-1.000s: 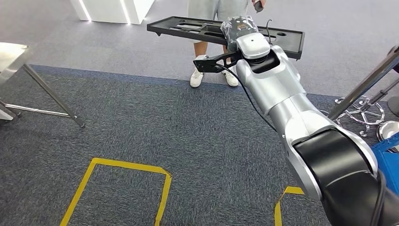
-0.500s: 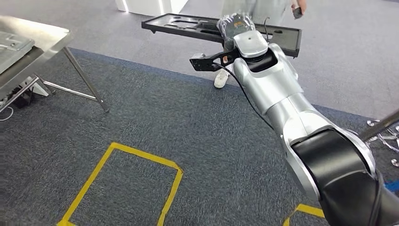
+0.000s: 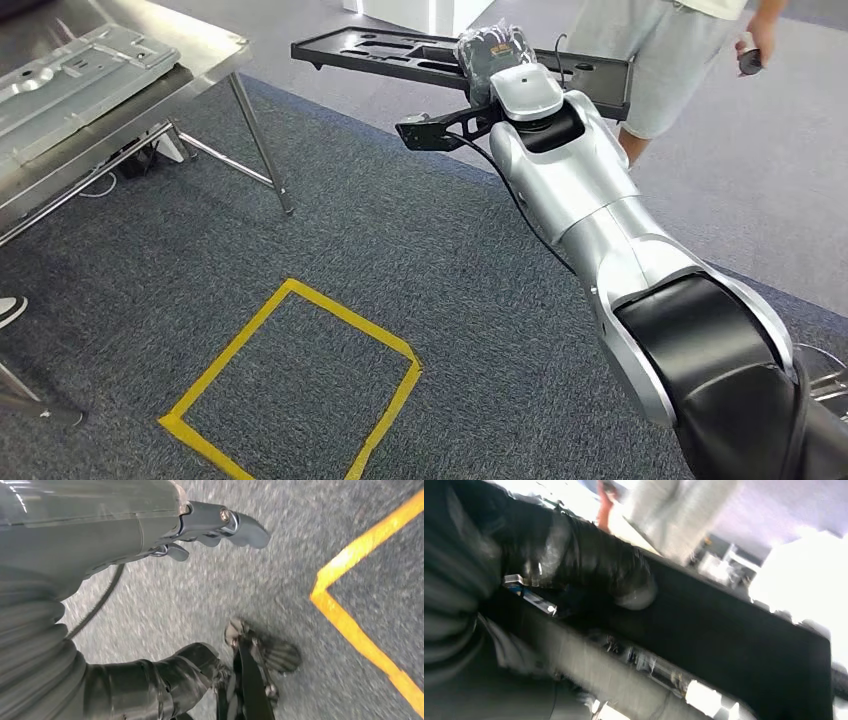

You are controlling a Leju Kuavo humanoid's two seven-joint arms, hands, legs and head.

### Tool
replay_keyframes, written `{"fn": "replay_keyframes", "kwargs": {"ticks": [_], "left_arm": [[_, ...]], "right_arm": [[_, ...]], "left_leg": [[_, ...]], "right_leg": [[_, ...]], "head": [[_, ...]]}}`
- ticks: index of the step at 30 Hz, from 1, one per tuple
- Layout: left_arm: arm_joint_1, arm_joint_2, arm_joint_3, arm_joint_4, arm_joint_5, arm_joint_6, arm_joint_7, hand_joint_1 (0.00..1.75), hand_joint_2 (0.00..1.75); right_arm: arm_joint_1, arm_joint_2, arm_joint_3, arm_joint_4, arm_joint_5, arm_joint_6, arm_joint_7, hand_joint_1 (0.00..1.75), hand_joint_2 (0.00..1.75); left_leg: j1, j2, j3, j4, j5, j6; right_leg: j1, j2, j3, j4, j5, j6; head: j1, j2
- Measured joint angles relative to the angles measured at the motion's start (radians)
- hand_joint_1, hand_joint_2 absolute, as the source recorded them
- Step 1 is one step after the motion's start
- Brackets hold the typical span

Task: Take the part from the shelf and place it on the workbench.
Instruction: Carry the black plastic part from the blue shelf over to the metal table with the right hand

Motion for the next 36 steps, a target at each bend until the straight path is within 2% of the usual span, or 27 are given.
{"fn": "replay_keyframes", "kwargs": {"ticks": [2,3,4,5,6,7,8,9,10,11,13,15,17,18,20,22,23,24,25,26,27,28,29,31,33,34,36], "left_arm": [[0.001,0.001,0.002,0.0,0.001,-0.001,-0.002,0.0,1.75],[0.003,0.0,0.004,0.0,0.004,-0.002,-0.003,0.0,1.75],[0.003,-0.001,0.005,0.0,0.005,-0.002,-0.002,0.0,1.75],[0.004,-0.005,0.005,0.0,0.002,-0.001,0.001,0.0,1.75],[0.004,-0.015,0.004,0.0,-0.007,0.006,0.004,0.0,1.75],[0.004,-0.027,0.001,0.0,-0.021,0.017,0.007,0.0,1.75],[0.005,-0.042,-0.003,0.0,-0.035,0.033,0.008,0.0,1.75],[0.006,-0.057,-0.008,0.0,-0.045,0.048,0.008,0.0,1.75],[0.008,-0.07,-0.012,0.0,-0.05,0.058,0.008,0.0,1.75],[0.012,-0.08,-0.016,0.0,-0.053,0.063,0.008,0.0,1.75],[0.021,-0.094,-0.02,0.0,-0.056,0.065,0.008,0.0,1.75],[0.023,-0.101,-0.022,0.0,-0.056,0.064,0.007,0.0,1.75],[0.02,-0.104,-0.023,0.0,-0.057,0.063,0.007,0.0,1.75],[0.02,-0.105,-0.023,0.0,-0.057,0.063,0.007,0.0,1.75],[0.016,-0.107,-0.025,0.0,-0.057,0.063,0.007,0.0,1.75],[0.013,-0.108,-0.027,0.0,-0.057,0.064,0.007,0.0,1.75],[0.012,-0.107,-0.027,0.0,-0.057,0.064,0.008,0.0,1.75],[0.012,-0.108,-0.027,0.0,-0.057,0.064,0.008,0.0,1.75],[0.012,-0.109,-0.028,0.0,-0.057,0.063,0.008,0.0,1.75],[0.013,-0.11,-0.028,0.0,-0.058,0.062,0.01,0.0,1.75],[0.014,-0.111,-0.029,0.0,-0.06,0.061,0.012,0.0,1.75],[0.016,-0.112,-0.03,0.0,-0.062,0.06,0.014,0.0,1.75],[0.016,-0.113,-0.031,0.0,-0.064,0.06,0.017,0.0,1.75],[0.017,-0.114,-0.034,0.0,-0.067,0.06,0.022,0.0,1.75],[0.018,-0.113,-0.037,0.0,-0.069,0.06,0.025,0.0,1.75],[0.02,-0.113,-0.038,-0.001,-0.071,0.06,0.026,0.0,1.75],[0.022,-0.114,-0.04,-0.001,-0.074,0.06,0.026,0.0,1.75]], "right_arm": [[0.0,0.004,0.0,-0.001,0.0,0.0,-0.002,1.75,1.75],[-0.001,0.008,0.0,-0.003,0.0,-0.001,-0.002,1.75,1.75],[-0.002,0.011,0.0,-0.005,-0.001,-0.001,0.0,1.75,1.75],[-0.003,0.014,0.0,-0.007,-0.001,0.001,0.006,1.75,1.75],[-0.004,0.011,0.0,-0.009,-0.001,0.005,0.012,1.75,1.75],[-0.004,0.003,0.0,-0.011,-0.001,0.01,0.019,1.75,1.75],[-0.002,-0.008,0.0,-0.012,-0.001,0.014,0.022,1.75,1.75],[0.002,-0.021,0.0,-0.013,-0.001,0.016,0.022,1.75,1.75],[0.006,-0.034,0.0,-0.014,-0.001,0.015,0.02,1.75,1.75],[0.008,-0.044,-0.001,-0.015,-0.001,0.014,0.018,1.75,1.75],[0.008,-0.061,-0.002,-0.022,-0.001,0.014,0.019,1.75,1.75],[0.007,-0.071,-0.002,-0.028,-0.001,0.013,0.02,1.75,1.75],[0.009,-0.076,-0.002,-0.031,-0.001,0.013,0.019,1.75,1.75],[0.011,-0.078,-0.002,-0.033,-0.002,0.013,0.018,1.75,1.75],[0.011,-0.084,-0.002,-0.037,-0.002,0.013,0.018,1.75,1.75],[0.011,-0.092,-0.003,-0.039,-0.002,0.013,0.018,1.75,1.75],[0.013,-0.096,-0.003,-0.039,-0.002,0.013,0.018,1.75,1.75],[0.018,-0.1,-0.003,-0.039,-0.002,0.013,0.018,1.75,1.75],[0.023,-0.103,-0.003,-0.039,-0.002,0.013,0.018,1.75,1.75],[0.026,-0.104,-0.003,-0.039,-0.001,0.013,0.018,1.75,1.75],[0.027,-0.105,-0.003,-0.04,-0.001,0.013,0.018,1.75,1.75],[0.027,-0.105,-0.004,-0.042,-0.001,0.013,0.018,1.75,1.75],[0.026,-0.106,-0.004,-0.044,0.0,0.013,0.017,1.75,1.75],[0.026,-0.108,-0.005,-0.048,0.0,0.014,0.014,1.75,1.75],[0.028,-0.106,-0.005,-0.053,0.0,0.014,0.011,1.75,1.75],[0.028,-0.105,-0.005,-0.057,0.0,0.014,0.011,1.75,1.75],[0.028,-0.104,-0.005,-0.062,0.0,0.014,0.011,1.75,1.75]], "left_leg": [[0.006,-0.023,-0.008,-0.003,0.007,-0.013],[0.006,-0.017,-0.011,-0.001,0.005,-0.019],[0.005,0.006,-0.018,0.014,-0.004,-0.024],[0.003,0.039,-0.035,0.049,-0.022,-0.028],[0.004,0.076,-0.061,0.103,-0.049,-0.032],[0.006,0.099,-0.094,0.168,-0.076,-0.034],[0.008,0.111,-0.124,0.226,-0.094,-0.036],[0.01,0.115,-0.142,0.255,-0.097,-0.036],[0.011,0.118,-0.14,0.249,-0.083,-0.035],[0.011,0.124,-0.12,0.206,-0.055,-0.035],[0.004,0.166,-0.05,0.07,0.0,-0.032],[-0.008,0.199,-0.011,-0.005,0.015,-0.023],[-0.015,0.185,-0.008,-0.013,0.012,-0.01],[-0.015,0.173,-0.003,-0.02,0.013,-0.004],[-0.011,0.15,0.007,-0.031,0.016,0.009],[-0.008,0.127,0.012,-0.034,0.016,0.019],[-0.008,0.113,0.013,-0.032,0.015,0.022],[-0.008,0.096,0.014,-0.03,0.014,0.024],[-0.008,0.078,0.015,-0.027,0.012,0.024],[-0.008,0.06,0.015,-0.022,0.009,0.023],[-0.007,0.044,0.016,-0.016,0.006,0.021],[-0.006,0.029,0.013,-0.009,0.001,0.016],[-0.005,0.016,0.01,-0.001,-0.003,0.011],[0.001,-0.006,0.0,0.005,-0.004,-0.002],[0.007,-0.022,-0.006,0.002,-0.001,-0.014],[0.006,-0.008,-0.011,0.01,-0.007,-0.019],[0.003,0.057,-0.044,0.081,-0.044,-0.029]], "right_leg": [[0.005,-0.018,0.005,-0.01,0.002,-0.009],[0.005,-0.031,0.01,-0.017,0.004,-0.014],[0.005,-0.044,0.015,-0.025,0.007,-0.021],[0.004,-0.056,0.021,-0.032,0.009,-0.026],[0.007,-0.069,0.026,-0.036,0.009,-0.03],[0.01,-0.083,0.028,-0.037,0.008,-0.032],[0.013,-0.099,0.031,-0.038,0.005,-0.033],[0.014,-0.116,0.033,-0.037,0.002,-0.033],[0.015,-0.133,0.036,-0.037,-0.001,-0.032],[0.016,-0.148,0.039,-0.037,-0.005,-0.031],[0.019,-0.169,0.044,-0.037,-0.012,-0.026],[0.023,-0.183,0.047,-0.037,-0.016,-0.018],[0.023,-0.202,0.053,-0.04,-0.021,-0.007],[0.02,-0.201,0.055,-0.037,-0.027,-0.002],[0.014,-0.158,0.039,0.008,-0.057,0.005],[0.011,-0.101,-0.021,0.124,-0.109,0.004],[0.011,-0.089,-0.057,0.187,-0.128,0.005],[0.011,-0.084,-0.084,0.228,-0.132,0.006],[0.011,-0.082,-0.097,0.235,-0.116,0.006],[0.009,-0.078,-0.091,0.203,-0.082,0.006],[0.007,-0.068,-0.071,0.142,-0.04,0.005],[0.003,-0.046,-0.048,0.084,-0.009,0.004],[-0.001,-0.023,-0.027,0.034,0.008,0.004],[0.0,0.002,-0.009,-0.002,0.007,0.003],[0.004,-0.02,-0.002,-0.013,0.009,-0.004],[0.003,-0.034,0.004,-0.019,0.01,-0.011],[0.002,-0.062,0.015,-0.034,0.014,-0.022]], "head": [[0.0,0.0],[0.001,0.0],[-0.002,0.0],[-0.004,0.0],[-0.006,0.0],[-0.007,0.0],[-0.007,0.0],[-0.007,0.0],[-0.007,0.0],[-0.007,0.0],[-0.007,0.0],[-0.007,0.0],[-0.006,0.0],[-0.006,0.0],[-0.006,0.0],[-0.006,0.0],[-0.006,0.0],[-0.005,0.0],[-0.005,0.0],[-0.005,0.0],[-0.005,0.0],[-0.005,0.0],[-0.006,0.0],[-0.006,0.0],[-0.005,0.0],[-0.007,0.0],[-0.012,0.0]]}}
